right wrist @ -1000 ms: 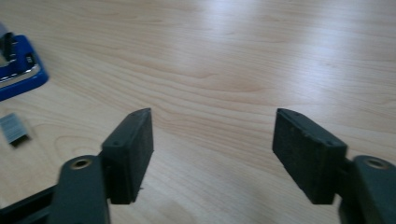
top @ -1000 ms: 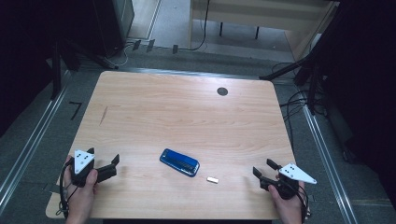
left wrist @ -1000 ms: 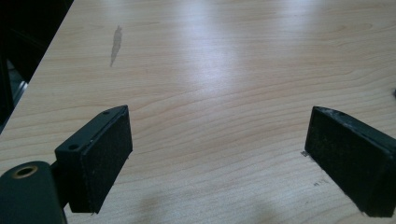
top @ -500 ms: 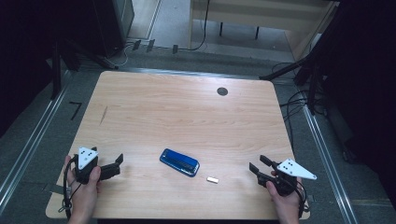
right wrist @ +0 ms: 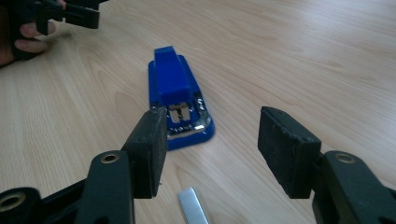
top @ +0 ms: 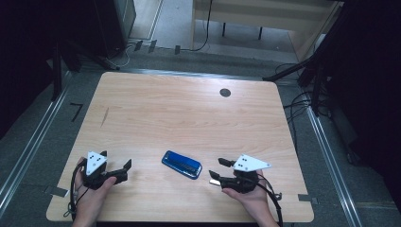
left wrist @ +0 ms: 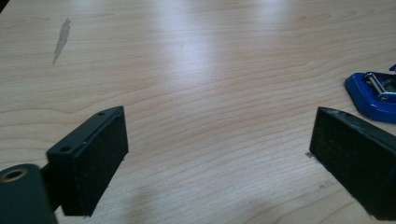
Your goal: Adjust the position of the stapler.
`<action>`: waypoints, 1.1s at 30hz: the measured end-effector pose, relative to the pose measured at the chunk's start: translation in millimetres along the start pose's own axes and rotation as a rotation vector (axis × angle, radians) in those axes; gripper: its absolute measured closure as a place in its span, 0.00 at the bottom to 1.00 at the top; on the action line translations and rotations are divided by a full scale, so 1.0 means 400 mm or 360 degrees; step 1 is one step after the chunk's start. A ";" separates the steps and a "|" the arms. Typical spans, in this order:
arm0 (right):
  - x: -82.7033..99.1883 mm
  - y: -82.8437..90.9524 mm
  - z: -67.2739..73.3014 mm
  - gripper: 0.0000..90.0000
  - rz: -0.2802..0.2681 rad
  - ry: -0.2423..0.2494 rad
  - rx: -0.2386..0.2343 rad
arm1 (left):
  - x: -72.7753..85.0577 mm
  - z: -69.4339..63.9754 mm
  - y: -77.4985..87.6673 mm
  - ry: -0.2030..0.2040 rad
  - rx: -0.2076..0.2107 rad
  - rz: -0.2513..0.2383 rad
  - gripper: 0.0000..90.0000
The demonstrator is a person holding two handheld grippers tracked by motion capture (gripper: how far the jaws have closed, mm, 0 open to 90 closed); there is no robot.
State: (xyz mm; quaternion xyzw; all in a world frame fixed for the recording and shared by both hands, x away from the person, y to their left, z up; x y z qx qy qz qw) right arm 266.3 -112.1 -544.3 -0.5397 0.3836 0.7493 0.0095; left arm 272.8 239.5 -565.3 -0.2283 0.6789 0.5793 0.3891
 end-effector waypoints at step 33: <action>-0.020 -0.197 0.058 0.75 0.0239 0.0302 -0.0118 | 0.001 -0.046 -0.005 -0.0035 0.0070 0.0008 0.21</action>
Point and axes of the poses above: each handheld gripper's, and its own axes: y roughly backward along the jaws, x roughly out of its underside, z roughly to its left, the point moved 8 cm from there along -y, roughly forward along the jaws, and after that the axes turned 7 degrees about z, right-handed, at the moved point
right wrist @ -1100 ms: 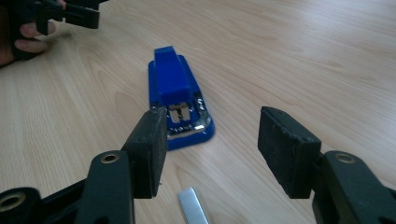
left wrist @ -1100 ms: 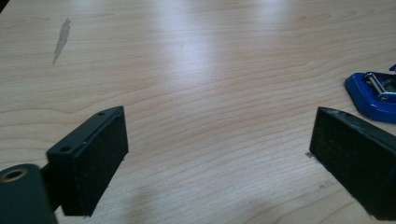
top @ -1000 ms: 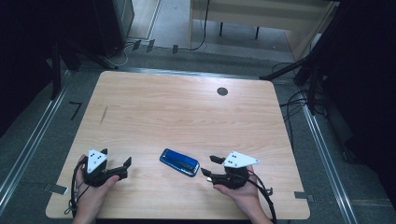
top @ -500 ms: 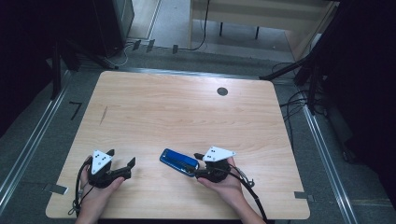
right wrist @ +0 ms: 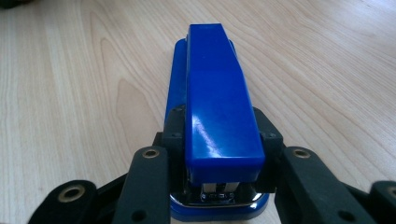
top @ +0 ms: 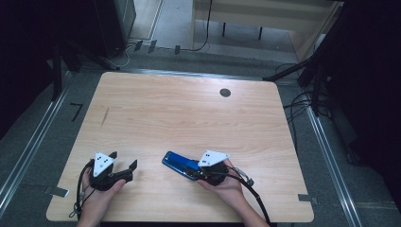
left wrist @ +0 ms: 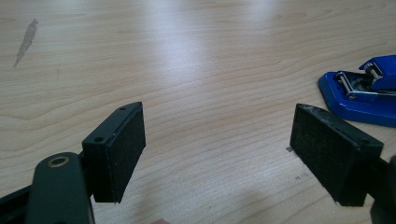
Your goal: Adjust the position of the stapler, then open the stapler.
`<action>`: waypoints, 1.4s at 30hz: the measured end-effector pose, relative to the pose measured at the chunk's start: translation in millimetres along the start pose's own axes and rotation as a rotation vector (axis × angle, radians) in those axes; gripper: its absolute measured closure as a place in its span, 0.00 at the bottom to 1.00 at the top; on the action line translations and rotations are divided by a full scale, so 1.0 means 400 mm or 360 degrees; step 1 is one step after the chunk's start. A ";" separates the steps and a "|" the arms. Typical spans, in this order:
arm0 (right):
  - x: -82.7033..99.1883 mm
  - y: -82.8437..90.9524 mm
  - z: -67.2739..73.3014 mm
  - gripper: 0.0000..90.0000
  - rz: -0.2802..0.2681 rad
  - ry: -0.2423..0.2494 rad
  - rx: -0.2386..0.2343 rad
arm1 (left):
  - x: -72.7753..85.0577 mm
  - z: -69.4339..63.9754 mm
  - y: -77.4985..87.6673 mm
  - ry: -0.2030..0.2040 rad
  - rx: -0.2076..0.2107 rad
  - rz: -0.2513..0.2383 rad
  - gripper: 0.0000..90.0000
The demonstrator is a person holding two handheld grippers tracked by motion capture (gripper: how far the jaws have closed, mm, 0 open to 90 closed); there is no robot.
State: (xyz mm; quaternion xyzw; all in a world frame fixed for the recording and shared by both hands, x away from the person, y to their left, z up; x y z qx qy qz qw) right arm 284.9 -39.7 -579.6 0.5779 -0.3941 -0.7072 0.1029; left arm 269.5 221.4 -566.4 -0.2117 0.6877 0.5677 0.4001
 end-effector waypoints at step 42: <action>0.097 0.098 0.008 1.00 -0.0028 -0.0240 -0.0031 | 0.021 -0.305 -0.040 -0.0281 0.0538 0.0206 1.00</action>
Point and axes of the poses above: each handheld gripper's, and its own axes: y roughly backward along the jaws, x roughly out of its underside, z roughly to its left, the point moved 8 cm from there along -y, roughly forward along the jaws, and after that the axes turned 7 degrees about z, right-handed, at the moved point
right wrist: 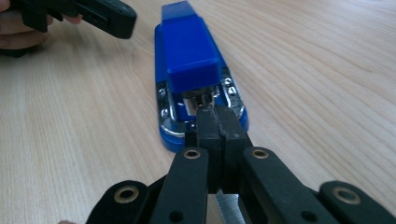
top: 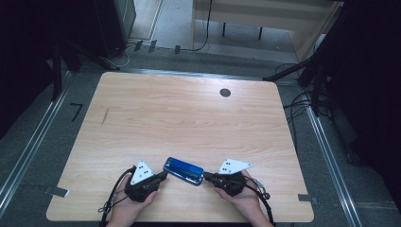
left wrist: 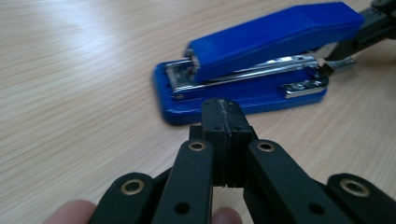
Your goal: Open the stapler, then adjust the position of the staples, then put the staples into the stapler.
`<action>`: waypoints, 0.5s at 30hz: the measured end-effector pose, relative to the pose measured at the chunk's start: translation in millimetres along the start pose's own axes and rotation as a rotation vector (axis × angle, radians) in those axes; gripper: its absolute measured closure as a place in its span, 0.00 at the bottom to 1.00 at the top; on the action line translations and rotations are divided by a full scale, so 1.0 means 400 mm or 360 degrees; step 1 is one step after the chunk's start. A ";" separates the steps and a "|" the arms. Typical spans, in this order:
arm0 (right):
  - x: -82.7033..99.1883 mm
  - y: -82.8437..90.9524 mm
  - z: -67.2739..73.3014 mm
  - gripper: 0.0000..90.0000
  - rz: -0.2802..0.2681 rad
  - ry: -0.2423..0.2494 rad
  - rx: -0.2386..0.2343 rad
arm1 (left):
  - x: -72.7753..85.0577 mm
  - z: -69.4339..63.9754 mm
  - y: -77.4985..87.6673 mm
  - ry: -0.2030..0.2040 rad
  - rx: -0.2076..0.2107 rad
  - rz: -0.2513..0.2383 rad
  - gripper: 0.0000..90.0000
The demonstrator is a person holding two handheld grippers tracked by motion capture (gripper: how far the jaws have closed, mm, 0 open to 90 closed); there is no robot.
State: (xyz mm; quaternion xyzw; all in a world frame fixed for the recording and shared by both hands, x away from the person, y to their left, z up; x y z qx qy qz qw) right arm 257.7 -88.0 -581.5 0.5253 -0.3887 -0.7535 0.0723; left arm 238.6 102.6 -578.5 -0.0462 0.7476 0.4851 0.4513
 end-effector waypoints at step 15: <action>0.002 0.002 0.020 1.00 0.0022 0.0001 -0.0047 | -0.034 -0.014 -0.053 0.0133 0.0166 0.0054 1.00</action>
Point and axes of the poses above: each handheld gripper's, and its own axes: y roughly backward along the jaws, x roughly out of its underside, z roughly to its left, the point moved 8 cm from there along -y, roughly forward along the jaws, and after that the axes turned 7 degrees about z, right-handed, at the moved point
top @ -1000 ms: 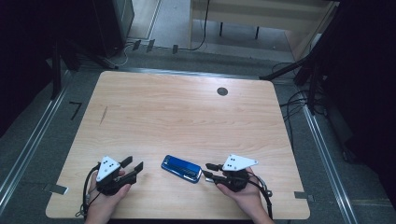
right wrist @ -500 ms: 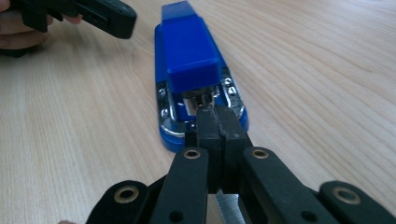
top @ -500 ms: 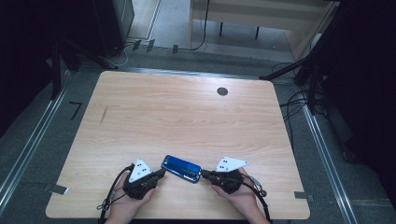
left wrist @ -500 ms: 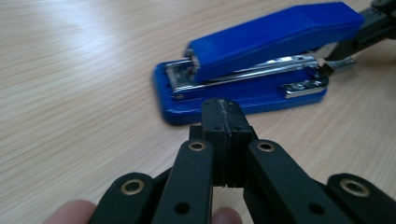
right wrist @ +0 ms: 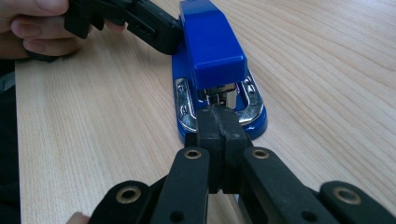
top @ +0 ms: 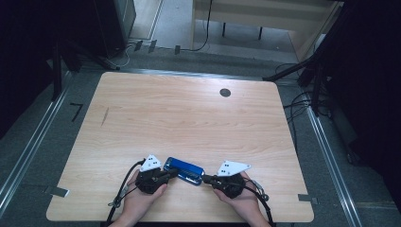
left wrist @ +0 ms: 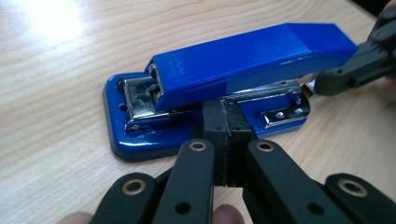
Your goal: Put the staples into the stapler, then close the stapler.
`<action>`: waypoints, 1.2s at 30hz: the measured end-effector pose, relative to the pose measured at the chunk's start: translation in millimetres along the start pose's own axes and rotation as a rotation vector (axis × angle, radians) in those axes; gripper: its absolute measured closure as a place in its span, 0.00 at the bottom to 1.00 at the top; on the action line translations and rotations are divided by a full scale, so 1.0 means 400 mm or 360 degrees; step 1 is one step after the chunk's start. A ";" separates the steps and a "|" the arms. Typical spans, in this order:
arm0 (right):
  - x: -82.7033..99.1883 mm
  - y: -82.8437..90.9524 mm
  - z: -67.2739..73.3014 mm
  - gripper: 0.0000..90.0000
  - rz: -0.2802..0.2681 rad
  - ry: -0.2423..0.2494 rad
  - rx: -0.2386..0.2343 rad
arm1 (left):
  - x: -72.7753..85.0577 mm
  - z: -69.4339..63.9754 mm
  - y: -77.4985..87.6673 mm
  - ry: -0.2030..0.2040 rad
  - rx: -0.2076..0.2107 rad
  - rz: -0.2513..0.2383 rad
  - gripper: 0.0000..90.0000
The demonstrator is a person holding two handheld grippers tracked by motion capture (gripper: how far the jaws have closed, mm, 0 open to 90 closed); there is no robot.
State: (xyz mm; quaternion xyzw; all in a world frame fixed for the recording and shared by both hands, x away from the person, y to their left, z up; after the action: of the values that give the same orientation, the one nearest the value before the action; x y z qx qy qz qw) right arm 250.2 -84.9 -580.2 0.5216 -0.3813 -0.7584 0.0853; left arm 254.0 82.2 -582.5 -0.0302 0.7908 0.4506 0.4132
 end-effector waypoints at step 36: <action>-0.024 0.014 -0.008 1.00 -0.0045 0.0043 0.0068 | -0.005 -0.034 -0.017 -0.0171 -0.0129 0.0006 1.00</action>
State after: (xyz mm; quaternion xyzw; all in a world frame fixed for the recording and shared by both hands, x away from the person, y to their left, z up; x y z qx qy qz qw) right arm 255.7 -85.3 -570.2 0.5388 -0.3889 -0.7442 0.0686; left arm 249.9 67.5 -582.4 -0.0212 0.7486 0.4838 0.4528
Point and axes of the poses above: each handheld gripper's, and its own axes: y roughly backward along the jaws, x roughly out of its underside, z roughly to its left, the point moved 8 cm from there along -y, roughly forward along the jaws, and after that the axes turned 7 degrees about z, right-handed, at the moved point
